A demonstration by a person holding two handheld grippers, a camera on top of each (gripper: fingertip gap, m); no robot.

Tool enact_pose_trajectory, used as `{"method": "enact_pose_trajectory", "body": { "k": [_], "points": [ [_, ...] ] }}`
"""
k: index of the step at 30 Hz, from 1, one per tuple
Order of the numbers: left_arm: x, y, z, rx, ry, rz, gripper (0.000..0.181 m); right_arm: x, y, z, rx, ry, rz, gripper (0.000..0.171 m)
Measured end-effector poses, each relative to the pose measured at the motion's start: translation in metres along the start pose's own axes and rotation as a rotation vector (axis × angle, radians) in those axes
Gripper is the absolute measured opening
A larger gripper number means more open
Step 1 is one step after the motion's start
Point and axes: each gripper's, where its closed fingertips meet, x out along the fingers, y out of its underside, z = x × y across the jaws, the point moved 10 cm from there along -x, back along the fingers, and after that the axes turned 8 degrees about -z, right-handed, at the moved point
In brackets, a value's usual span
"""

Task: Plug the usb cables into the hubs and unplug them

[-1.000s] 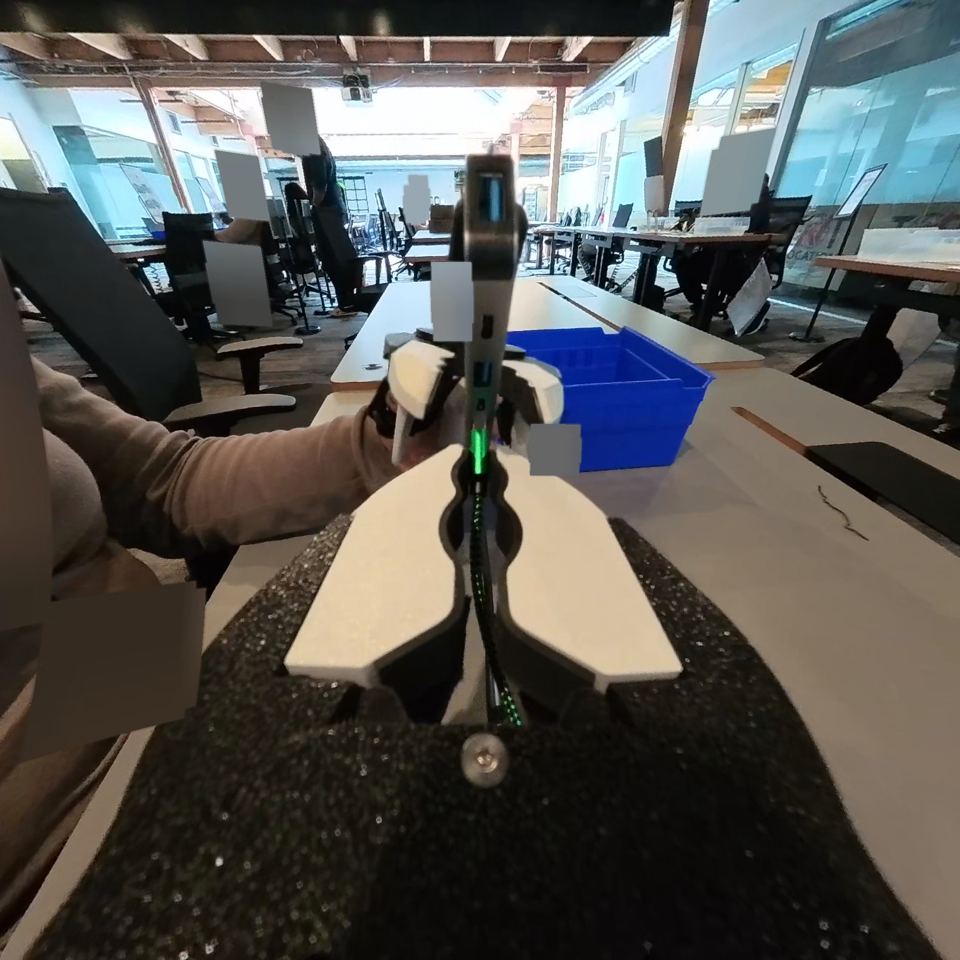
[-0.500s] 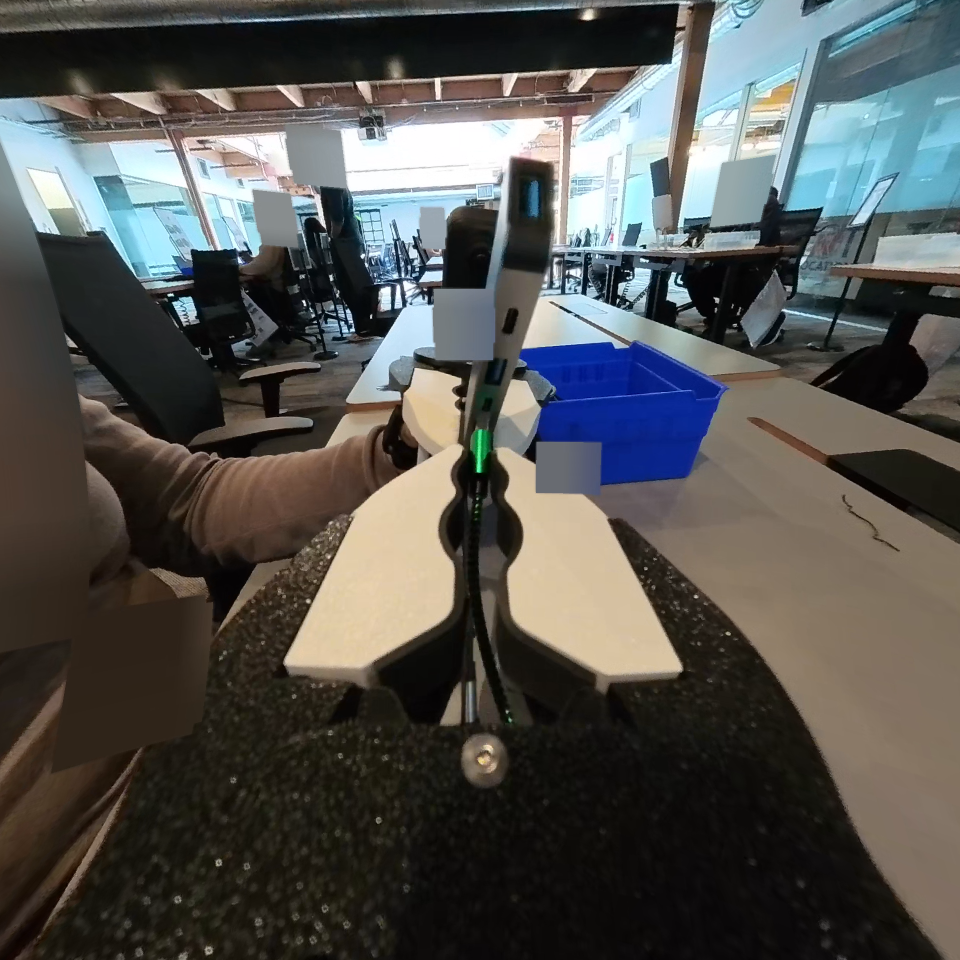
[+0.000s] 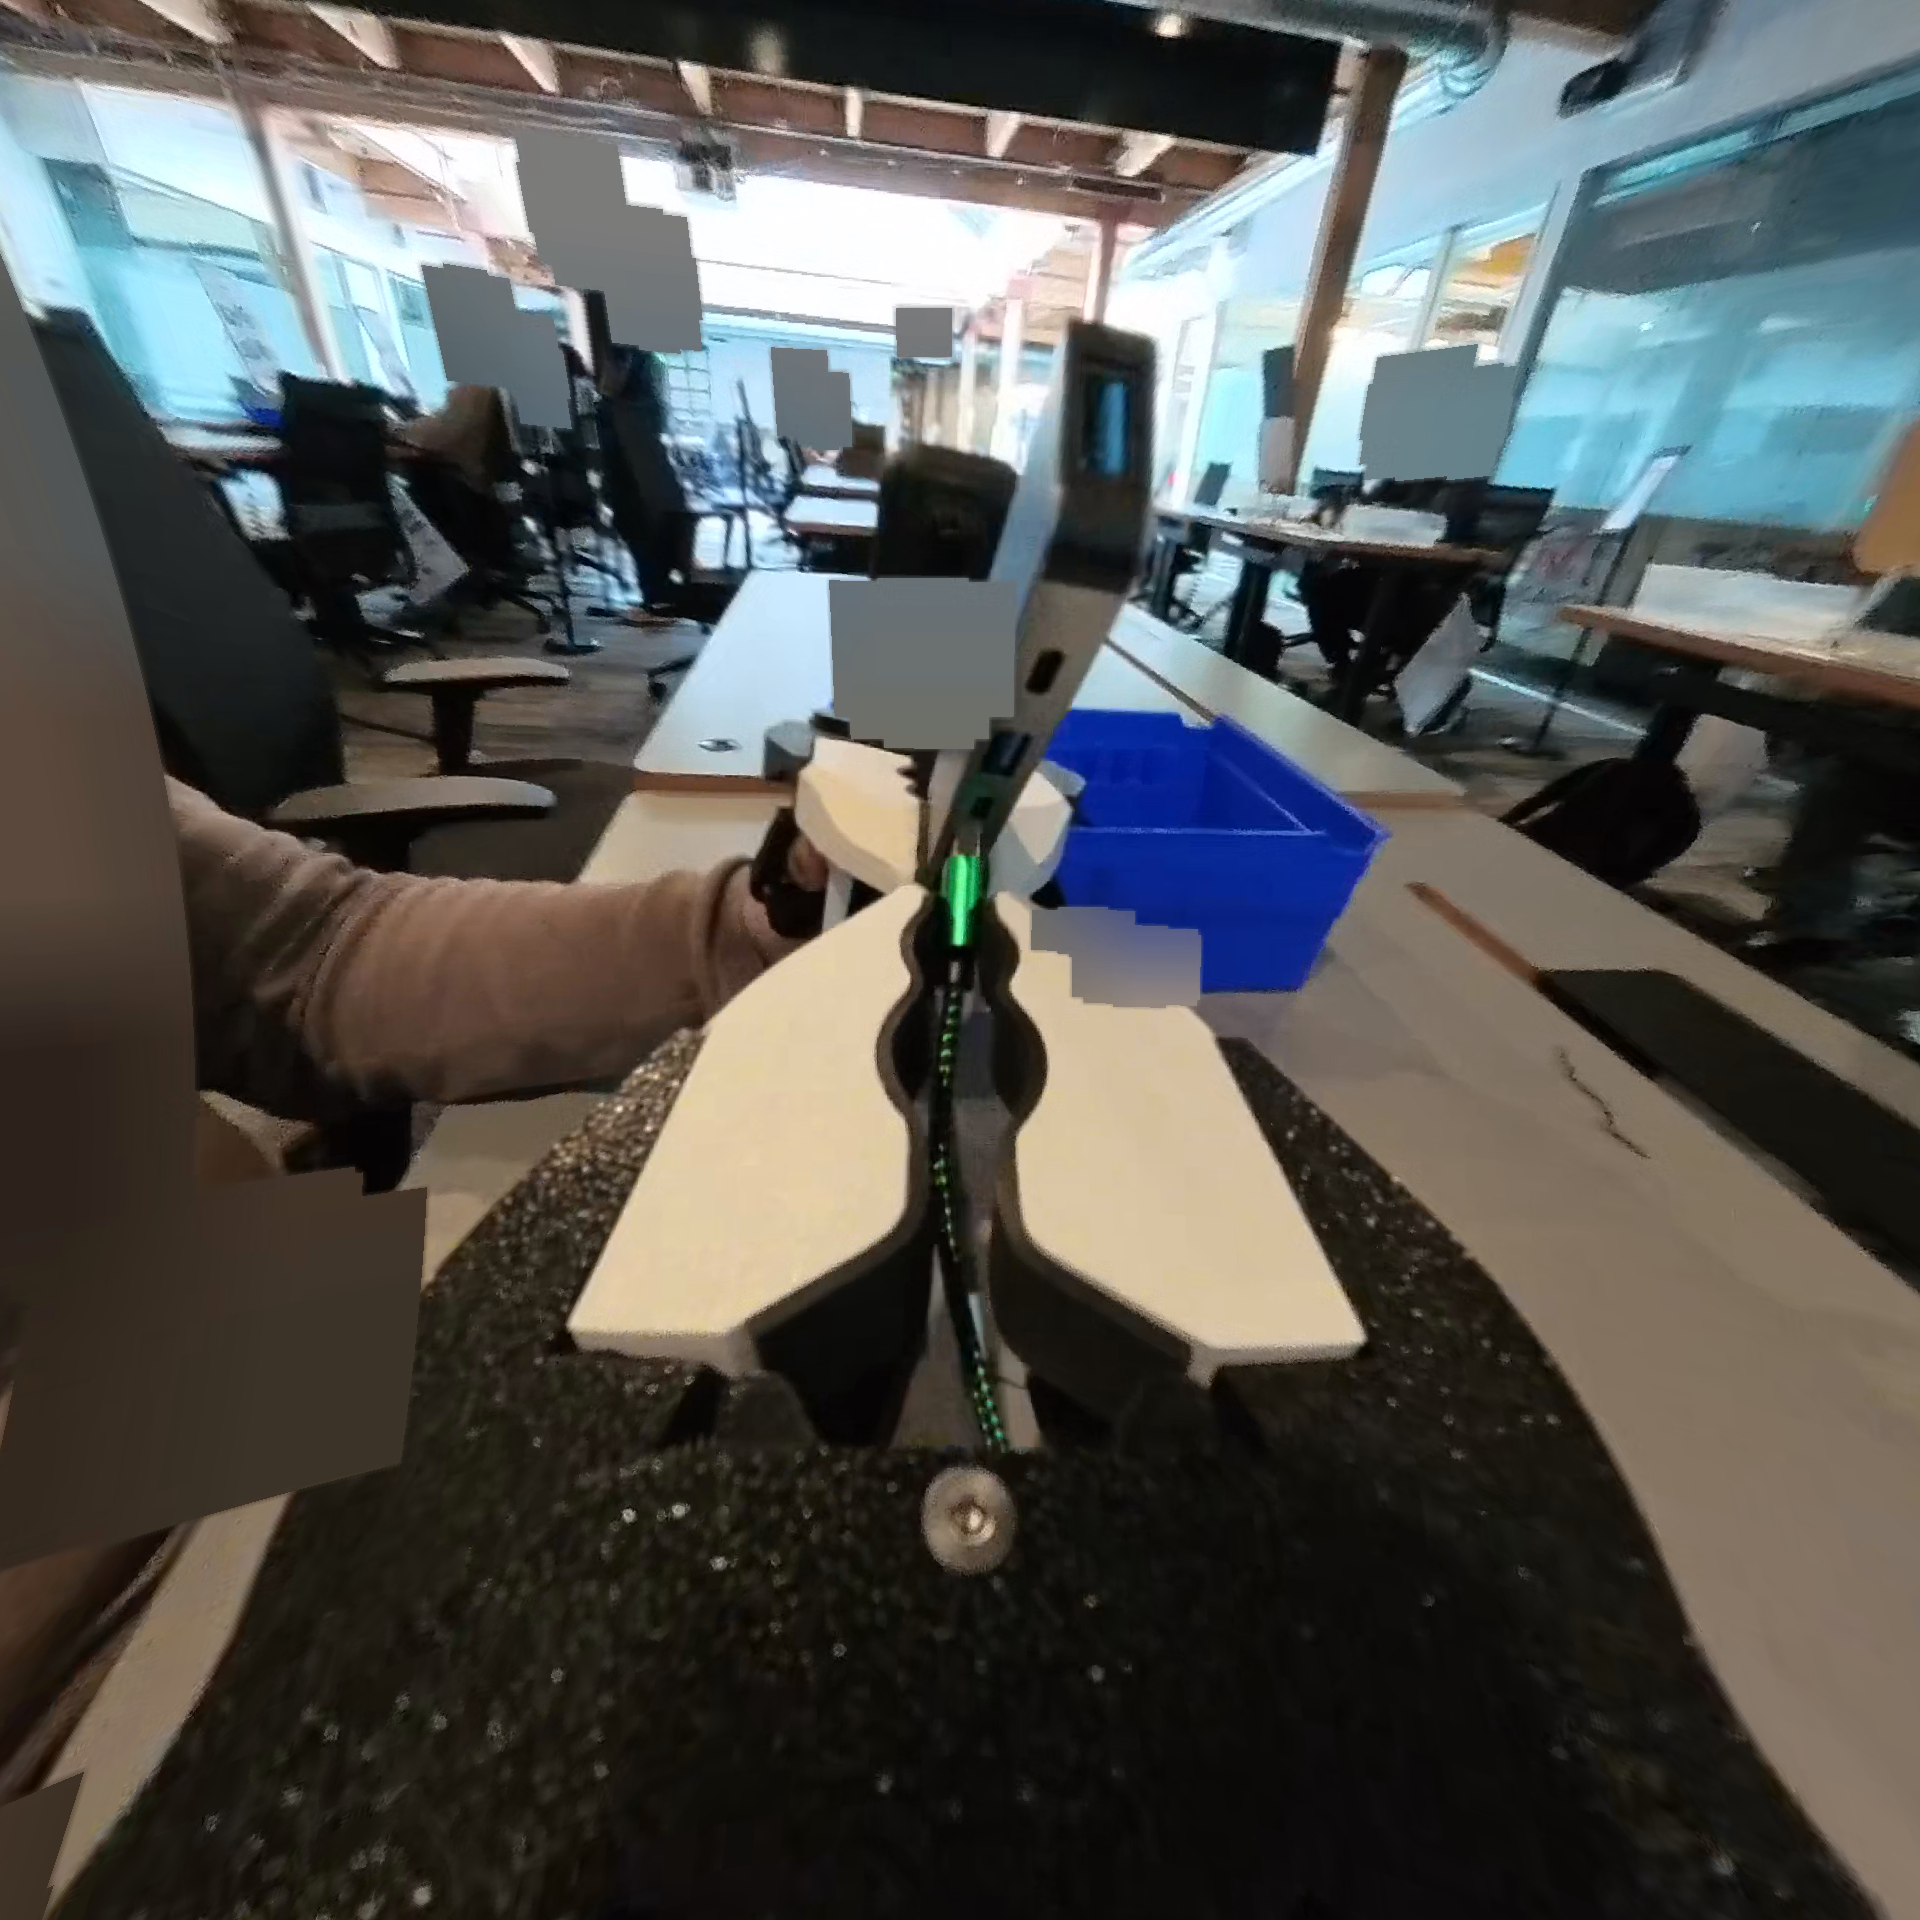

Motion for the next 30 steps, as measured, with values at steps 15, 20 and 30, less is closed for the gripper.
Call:
{"method": "enact_pose_trajectory", "body": {
  "k": [15, 20, 30],
  "points": [
    [0.005, 0.003, -0.003, 0.008, -0.002, 0.004, 0.021, -0.006, -0.005, 0.003, 0.007, -0.026, 0.042, 0.005],
    [0.004, 0.000, -0.003, 0.002, 0.000, 0.032, 0.032, -0.006, -0.002, 0.003, -0.014, -0.013, 0.141, 0.006],
    [0.014, -0.001, -0.013, 0.007, 0.053, -0.046, 0.010, 0.002, 0.000, 0.003, 0.122, -0.133, -0.003, 0.006]
  ]
}}
